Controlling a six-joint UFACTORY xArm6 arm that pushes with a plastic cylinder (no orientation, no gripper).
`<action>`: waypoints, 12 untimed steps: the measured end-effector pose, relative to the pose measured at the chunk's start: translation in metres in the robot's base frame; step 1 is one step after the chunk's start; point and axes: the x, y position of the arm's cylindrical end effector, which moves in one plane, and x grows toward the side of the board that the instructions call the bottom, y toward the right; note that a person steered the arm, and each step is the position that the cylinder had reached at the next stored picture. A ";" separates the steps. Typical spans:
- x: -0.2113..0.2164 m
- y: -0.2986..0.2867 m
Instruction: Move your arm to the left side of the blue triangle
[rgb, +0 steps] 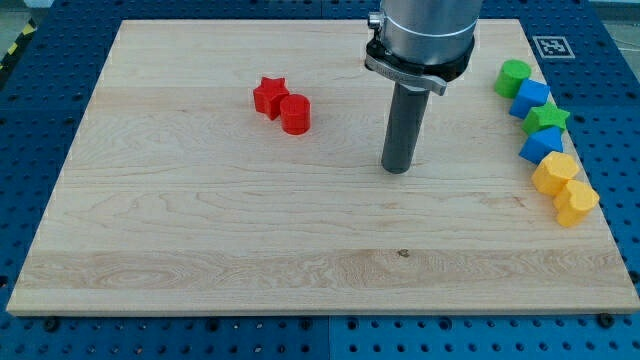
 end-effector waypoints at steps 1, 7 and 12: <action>0.000 0.003; 0.000 0.025; 0.000 0.050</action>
